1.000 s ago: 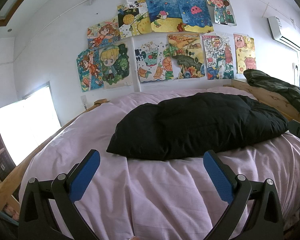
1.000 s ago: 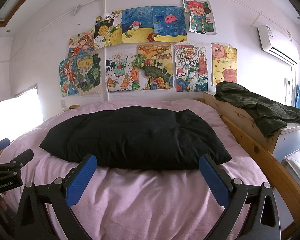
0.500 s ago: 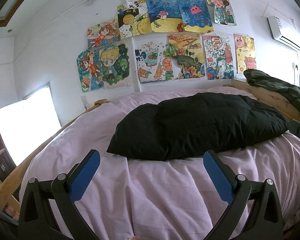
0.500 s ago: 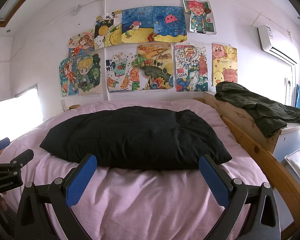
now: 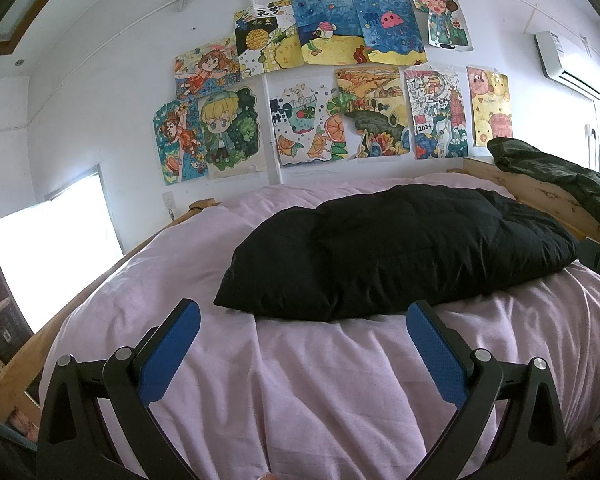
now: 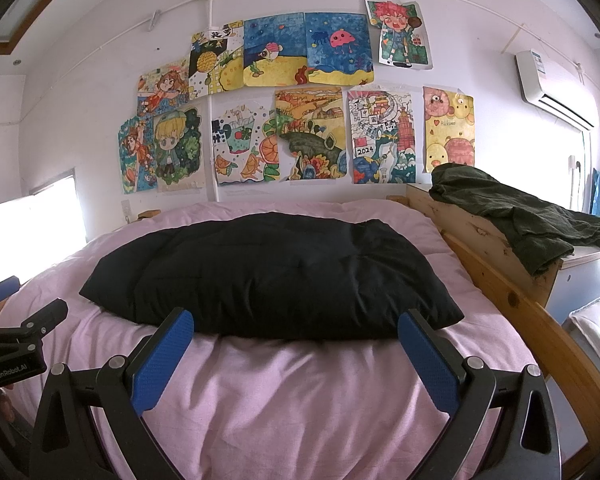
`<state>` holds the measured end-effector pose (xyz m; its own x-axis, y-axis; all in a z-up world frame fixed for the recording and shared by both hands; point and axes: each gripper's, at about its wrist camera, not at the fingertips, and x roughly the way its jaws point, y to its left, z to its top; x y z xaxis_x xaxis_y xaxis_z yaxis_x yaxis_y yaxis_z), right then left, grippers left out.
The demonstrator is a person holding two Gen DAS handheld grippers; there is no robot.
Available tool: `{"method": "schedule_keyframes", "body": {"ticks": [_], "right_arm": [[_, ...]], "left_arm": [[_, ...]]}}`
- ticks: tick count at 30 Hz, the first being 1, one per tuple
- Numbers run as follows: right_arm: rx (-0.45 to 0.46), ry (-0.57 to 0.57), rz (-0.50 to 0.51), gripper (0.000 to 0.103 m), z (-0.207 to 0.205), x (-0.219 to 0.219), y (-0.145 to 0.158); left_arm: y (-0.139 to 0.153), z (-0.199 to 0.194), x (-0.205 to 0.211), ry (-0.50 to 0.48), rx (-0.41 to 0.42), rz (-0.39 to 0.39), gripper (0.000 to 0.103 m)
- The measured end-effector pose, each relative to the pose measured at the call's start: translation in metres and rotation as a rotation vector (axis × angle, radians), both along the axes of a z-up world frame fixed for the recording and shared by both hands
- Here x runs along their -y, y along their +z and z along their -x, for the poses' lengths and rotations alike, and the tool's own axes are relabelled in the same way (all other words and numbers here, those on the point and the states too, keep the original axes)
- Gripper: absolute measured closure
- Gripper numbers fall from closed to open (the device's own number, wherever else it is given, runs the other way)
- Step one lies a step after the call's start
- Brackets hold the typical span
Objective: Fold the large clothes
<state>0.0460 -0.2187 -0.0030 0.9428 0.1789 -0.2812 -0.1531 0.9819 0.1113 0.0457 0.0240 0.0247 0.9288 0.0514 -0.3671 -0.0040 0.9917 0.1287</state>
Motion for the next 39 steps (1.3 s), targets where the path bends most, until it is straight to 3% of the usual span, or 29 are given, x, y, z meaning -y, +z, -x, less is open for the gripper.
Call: {"method": "schedule_keyframes", "body": {"ticks": [22, 39], "right_arm": [[-0.001, -0.001, 0.0, 0.0, 0.0, -0.001, 0.0], [-0.001, -0.003, 0.001, 0.0, 0.001, -0.003, 0.001]], "left_arm": [[0.0, 0.0, -0.002, -0.002, -0.002, -0.002, 0.001], [0.007, 0.008, -0.032, 0.0, 0.021, 0.011, 0.002]]}}
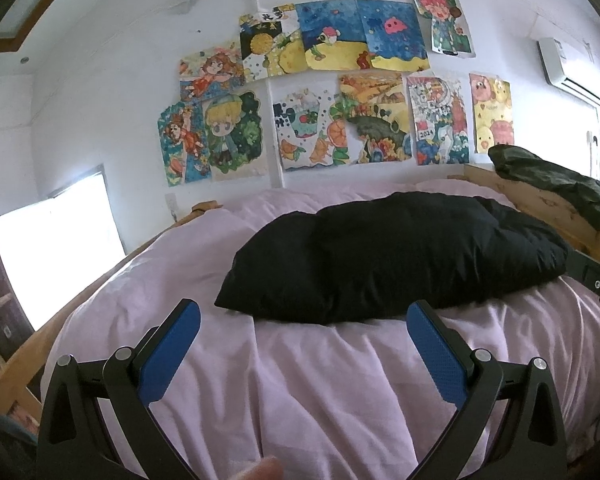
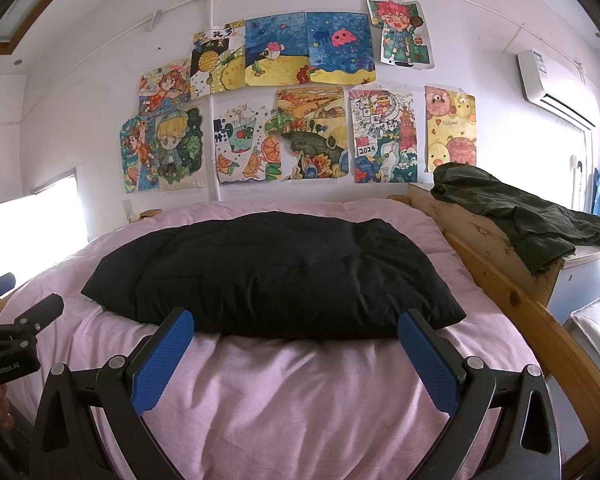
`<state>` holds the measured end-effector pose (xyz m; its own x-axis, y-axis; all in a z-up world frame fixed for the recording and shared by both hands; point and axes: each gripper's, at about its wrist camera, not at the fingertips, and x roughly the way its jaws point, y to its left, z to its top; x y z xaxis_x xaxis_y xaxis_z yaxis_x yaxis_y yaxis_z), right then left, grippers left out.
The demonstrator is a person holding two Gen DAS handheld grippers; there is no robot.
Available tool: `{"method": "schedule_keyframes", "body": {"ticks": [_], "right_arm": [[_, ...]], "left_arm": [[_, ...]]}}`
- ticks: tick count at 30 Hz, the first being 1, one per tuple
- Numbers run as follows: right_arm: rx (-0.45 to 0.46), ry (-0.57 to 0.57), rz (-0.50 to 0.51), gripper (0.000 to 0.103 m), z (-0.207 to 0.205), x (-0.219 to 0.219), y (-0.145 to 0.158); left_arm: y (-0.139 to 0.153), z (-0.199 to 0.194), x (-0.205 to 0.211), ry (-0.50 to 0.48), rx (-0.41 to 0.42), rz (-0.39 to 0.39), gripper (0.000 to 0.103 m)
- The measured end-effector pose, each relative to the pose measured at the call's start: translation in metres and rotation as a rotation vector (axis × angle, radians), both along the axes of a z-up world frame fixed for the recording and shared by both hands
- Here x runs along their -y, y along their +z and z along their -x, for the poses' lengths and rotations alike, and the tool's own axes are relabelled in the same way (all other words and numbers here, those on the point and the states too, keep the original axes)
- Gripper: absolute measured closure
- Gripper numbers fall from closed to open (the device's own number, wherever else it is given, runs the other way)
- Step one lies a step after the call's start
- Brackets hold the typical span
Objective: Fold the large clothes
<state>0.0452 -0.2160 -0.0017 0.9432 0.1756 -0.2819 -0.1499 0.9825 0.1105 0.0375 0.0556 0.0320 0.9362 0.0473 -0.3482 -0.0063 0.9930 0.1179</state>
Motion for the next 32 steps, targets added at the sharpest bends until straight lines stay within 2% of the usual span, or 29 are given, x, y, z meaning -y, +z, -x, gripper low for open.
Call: {"method": "schedule_keyframes", "body": {"ticks": [26, 32], "right_arm": [[-0.002, -0.001, -0.001, 0.0, 0.0, -0.002, 0.0], [-0.026, -0.011, 0.008, 0.0, -0.003, -0.001, -0.007]], "left_arm": [[-0.004, -0.005, -0.023, -0.011, -0.008, -0.009, 0.001], [-0.01, -0.008, -0.03, -0.017, -0.046, -0.009, 0.001]]}}
